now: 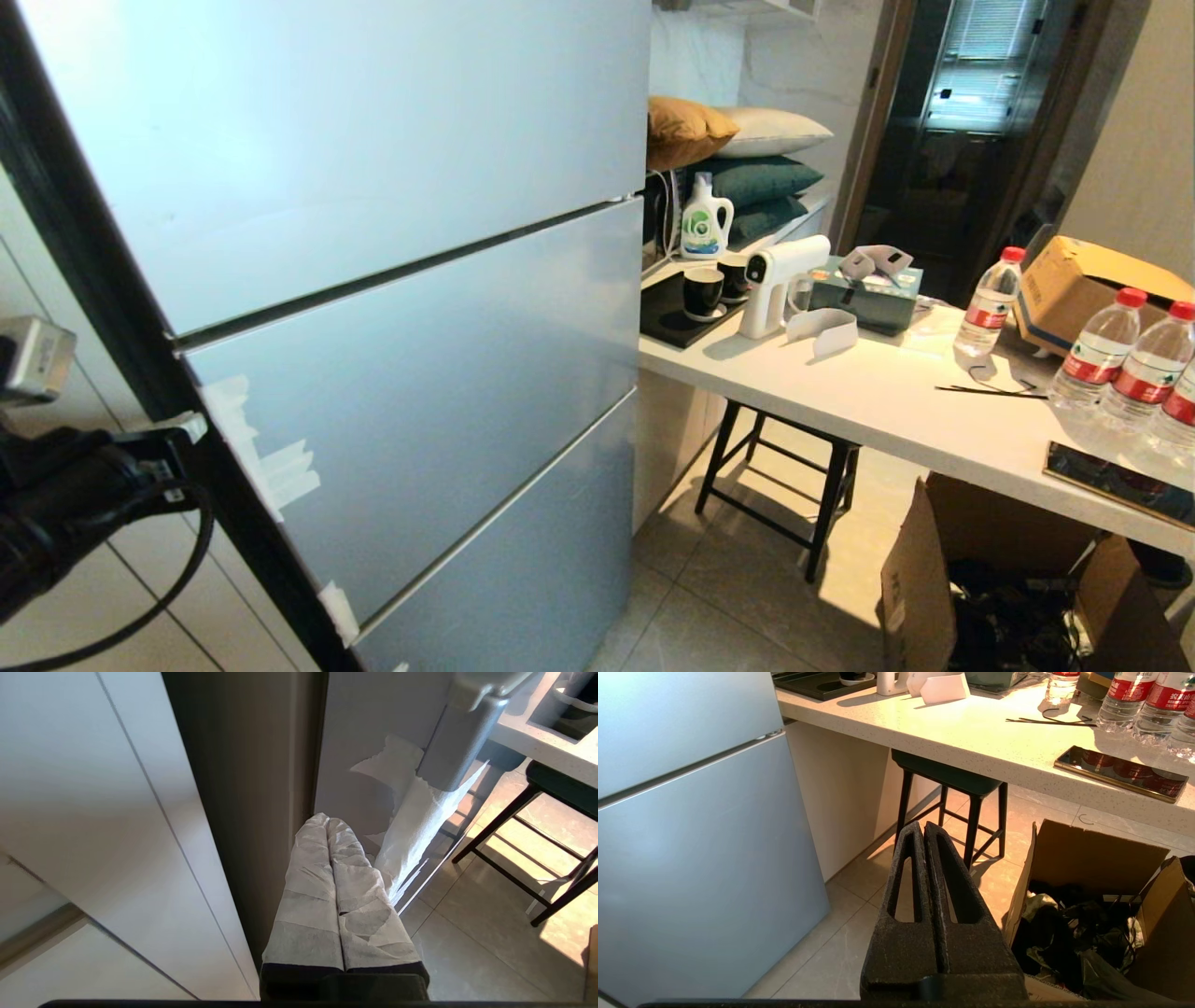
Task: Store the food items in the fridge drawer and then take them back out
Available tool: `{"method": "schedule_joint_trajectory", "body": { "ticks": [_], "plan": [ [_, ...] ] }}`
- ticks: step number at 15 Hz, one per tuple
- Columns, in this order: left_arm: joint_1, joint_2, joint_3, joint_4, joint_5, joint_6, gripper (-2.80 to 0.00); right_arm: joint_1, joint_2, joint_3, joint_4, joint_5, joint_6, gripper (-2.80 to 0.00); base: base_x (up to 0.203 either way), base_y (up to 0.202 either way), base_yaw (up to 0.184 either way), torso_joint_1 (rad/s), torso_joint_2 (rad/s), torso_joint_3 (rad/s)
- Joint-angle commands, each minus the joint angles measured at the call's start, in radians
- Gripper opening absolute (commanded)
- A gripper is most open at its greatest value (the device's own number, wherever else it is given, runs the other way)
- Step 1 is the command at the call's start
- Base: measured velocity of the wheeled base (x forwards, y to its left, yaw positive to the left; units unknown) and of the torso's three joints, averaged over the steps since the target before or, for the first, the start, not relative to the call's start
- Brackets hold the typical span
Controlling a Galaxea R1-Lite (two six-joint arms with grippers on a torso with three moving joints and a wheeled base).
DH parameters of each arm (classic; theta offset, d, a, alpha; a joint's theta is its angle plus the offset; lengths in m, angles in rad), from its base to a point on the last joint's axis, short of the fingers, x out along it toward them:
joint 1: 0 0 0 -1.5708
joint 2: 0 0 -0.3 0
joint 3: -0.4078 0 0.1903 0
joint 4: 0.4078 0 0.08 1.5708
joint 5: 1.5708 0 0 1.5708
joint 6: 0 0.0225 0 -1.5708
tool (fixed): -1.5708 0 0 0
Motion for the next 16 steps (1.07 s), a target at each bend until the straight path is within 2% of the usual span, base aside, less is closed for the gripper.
{"method": "schedule_joint_trajectory", "body": {
  "ticks": [1,6,11,13,16],
  "plan": [
    [-0.001,0.006,0.008,-0.019,-0.012,0.0,-2.8,0.0,0.001,0.0,0.0,0.0,0.0,-2.8,0.0,0.0,0.0,0.0,0.0,0.0],
    [-0.001,0.018,0.021,-0.037,-0.057,-0.001,-2.8,0.0,0.001,0.0,0.0,0.0,0.0,-2.8,0.0,0.0,0.0,0.0,0.0,0.0],
    [-0.002,0.086,0.068,-0.16,-0.088,-0.003,-2.8,0.0,0.001,0.0,0.0,0.0,0.0,-2.8,0.0,0.0,0.0,0.0,0.0,0.0],
    [-0.002,0.094,0.082,-0.19,-0.13,-0.003,-2.8,0.0,0.001,0.0,0.0,0.0,0.0,-2.8,0.0,0.0,0.0,0.0,0.0,0.0],
    [-0.002,0.081,0.083,-0.191,-0.2,-0.048,-2.8,0.0,0.003,0.0,0.0,0.0,0.0,-2.8,0.0,0.0,0.0,0.0,0.0,0.0]
  ]
}}
